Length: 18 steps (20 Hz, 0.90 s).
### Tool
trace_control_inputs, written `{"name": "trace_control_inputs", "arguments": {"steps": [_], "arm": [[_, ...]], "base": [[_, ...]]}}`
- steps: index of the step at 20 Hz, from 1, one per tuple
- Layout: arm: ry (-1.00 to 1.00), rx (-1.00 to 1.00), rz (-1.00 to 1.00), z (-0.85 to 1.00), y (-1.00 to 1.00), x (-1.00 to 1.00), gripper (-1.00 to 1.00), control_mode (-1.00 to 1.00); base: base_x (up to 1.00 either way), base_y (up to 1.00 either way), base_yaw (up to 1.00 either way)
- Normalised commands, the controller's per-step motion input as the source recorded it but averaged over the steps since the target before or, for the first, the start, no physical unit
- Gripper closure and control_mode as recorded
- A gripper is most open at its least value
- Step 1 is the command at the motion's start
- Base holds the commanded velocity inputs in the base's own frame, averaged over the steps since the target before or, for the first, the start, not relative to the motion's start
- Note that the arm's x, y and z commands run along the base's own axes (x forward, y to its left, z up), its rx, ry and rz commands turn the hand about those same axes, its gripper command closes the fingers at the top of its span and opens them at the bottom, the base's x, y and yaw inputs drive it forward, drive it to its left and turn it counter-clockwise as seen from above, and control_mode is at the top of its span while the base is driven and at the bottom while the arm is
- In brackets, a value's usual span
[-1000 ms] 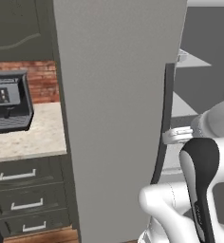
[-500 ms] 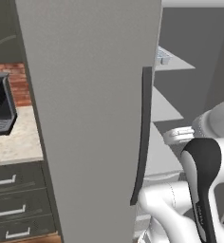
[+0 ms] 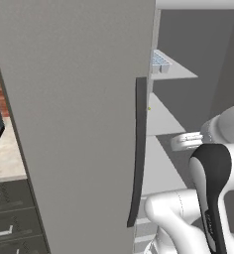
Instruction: Open the freezer door, pick up the ice cube tray from the freezer, and place it on the dining counter.
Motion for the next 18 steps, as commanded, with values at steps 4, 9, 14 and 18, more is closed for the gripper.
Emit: {"name": "trace_control_inputs", "arguments": {"steps": [4,9,14,18], "arm": [[0.0,0.0,0.0,0.0,0.0,0.0,-1.0,1.0],[0.0,0.0,0.0,0.0,0.0,0.0,-1.0,1.0],[0.0,0.0,0.0,0.0,0.0,0.0,-1.0,1.0],[0.0,0.0,0.0,0.0,0.0,0.0,-1.0,1.0]], "base": [[0.51,-0.39,0.0],[0.57,-0.36,0.0],[0.69,-0.43,0.0],[0.83,-0.31,0.0]]}}
